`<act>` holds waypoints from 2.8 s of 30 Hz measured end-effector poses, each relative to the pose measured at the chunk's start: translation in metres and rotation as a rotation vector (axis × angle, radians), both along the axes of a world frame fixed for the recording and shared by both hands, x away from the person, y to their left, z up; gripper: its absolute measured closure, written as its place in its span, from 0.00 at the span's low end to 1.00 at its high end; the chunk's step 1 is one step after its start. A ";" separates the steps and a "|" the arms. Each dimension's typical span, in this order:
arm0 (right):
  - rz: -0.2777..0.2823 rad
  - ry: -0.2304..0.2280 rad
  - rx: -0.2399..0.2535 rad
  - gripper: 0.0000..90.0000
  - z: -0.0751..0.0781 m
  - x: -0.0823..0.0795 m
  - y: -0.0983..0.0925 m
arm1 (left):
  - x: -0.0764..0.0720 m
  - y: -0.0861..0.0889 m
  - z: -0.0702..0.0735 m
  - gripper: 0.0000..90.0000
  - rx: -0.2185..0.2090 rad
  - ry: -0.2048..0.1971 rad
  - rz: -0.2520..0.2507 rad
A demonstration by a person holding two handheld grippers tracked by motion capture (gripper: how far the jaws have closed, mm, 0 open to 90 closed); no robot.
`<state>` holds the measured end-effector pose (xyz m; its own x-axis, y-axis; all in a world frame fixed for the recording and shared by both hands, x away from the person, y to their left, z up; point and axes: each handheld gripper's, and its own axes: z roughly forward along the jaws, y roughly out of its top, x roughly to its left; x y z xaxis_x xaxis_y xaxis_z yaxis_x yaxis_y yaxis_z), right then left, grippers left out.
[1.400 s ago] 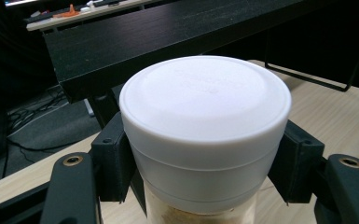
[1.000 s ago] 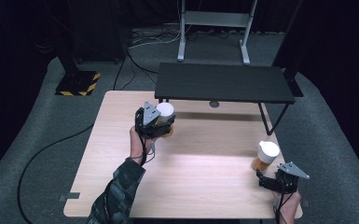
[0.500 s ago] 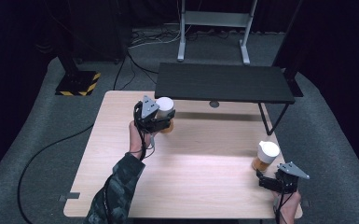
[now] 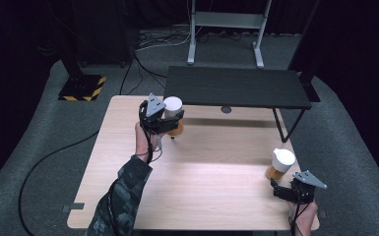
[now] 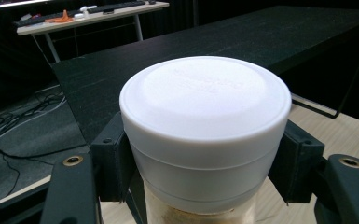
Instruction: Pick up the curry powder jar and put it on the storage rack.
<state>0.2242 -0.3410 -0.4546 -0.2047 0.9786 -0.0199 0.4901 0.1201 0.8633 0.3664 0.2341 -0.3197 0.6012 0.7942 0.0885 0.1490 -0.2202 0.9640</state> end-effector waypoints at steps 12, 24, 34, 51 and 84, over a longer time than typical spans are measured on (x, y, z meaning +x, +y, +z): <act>0.001 0.001 0.000 0.00 0.000 0.000 0.000 | 0.007 0.003 0.010 0.37 -0.005 0.006 -0.005; 0.000 0.001 0.001 0.00 0.000 0.000 0.000 | 0.016 0.009 0.021 0.37 -0.045 0.022 -0.024; 0.000 0.001 0.003 0.00 0.000 0.000 0.000 | 0.020 0.007 0.030 0.37 -0.030 0.016 -0.020; -0.001 -0.002 0.005 0.00 0.000 0.000 -0.001 | 0.021 0.008 0.045 0.37 -0.029 0.001 -0.017; -0.002 -0.002 0.005 0.00 0.000 0.000 -0.001 | 0.024 0.007 0.076 0.37 -0.041 -0.041 -0.023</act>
